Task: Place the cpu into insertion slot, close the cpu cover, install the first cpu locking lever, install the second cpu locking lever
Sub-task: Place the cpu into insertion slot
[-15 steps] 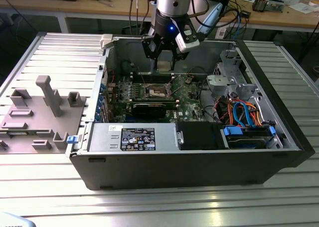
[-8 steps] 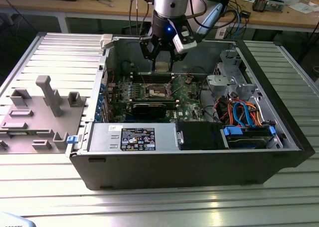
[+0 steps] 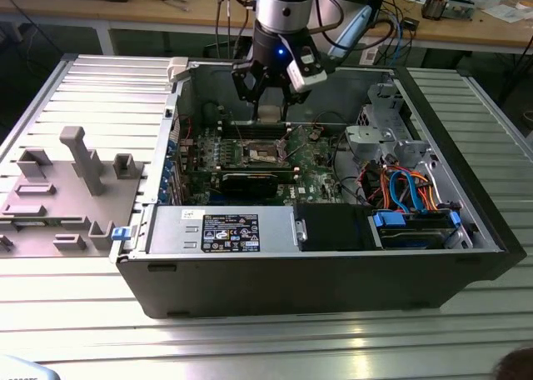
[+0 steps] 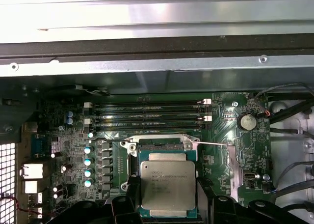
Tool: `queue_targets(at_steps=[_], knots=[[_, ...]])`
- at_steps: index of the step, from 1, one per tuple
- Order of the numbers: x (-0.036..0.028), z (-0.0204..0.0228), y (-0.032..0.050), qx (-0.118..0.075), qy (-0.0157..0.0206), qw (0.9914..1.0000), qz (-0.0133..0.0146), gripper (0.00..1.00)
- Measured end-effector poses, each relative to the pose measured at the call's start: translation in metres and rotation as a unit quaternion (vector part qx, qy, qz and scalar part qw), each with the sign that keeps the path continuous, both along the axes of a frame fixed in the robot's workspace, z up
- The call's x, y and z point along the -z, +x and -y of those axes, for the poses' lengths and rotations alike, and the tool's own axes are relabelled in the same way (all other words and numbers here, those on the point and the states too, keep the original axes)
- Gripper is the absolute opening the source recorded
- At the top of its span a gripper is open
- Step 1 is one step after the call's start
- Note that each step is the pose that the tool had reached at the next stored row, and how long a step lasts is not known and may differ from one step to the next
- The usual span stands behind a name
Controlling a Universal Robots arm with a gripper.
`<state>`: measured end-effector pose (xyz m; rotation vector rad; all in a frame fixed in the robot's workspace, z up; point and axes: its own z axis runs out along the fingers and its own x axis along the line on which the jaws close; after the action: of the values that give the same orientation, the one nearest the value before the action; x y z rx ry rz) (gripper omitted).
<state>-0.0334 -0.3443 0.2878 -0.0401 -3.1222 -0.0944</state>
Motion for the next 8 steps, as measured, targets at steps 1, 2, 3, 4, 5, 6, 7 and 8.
queue_targets(at_steps=[1,2,3,4,5,6,7,8], knots=[[0.0004,0.0,-0.0001,0.0,0.0,1.0,0.0,0.54],[0.0009,0.0,-0.0002,0.0,0.0,1.0,0.0,0.54],[0.0014,0.0,-0.0002,0.0,0.0,1.0,0.0,0.54],[0.0018,0.0,-0.0002,0.0,0.0,1.0,0.0,0.54],[0.0021,0.0,-0.0002,0.0,-0.0001,1.0,-0.0001,0.54],[0.0025,0.0,-0.0003,0.0,-0.0001,1.0,-0.0001,0.54],[0.0027,0.0,-0.0003,0.0,-0.0001,1.0,0.0,0.54],[0.003,0.0,-0.0004,0.0,-0.0001,1.0,-0.0001,0.54]])
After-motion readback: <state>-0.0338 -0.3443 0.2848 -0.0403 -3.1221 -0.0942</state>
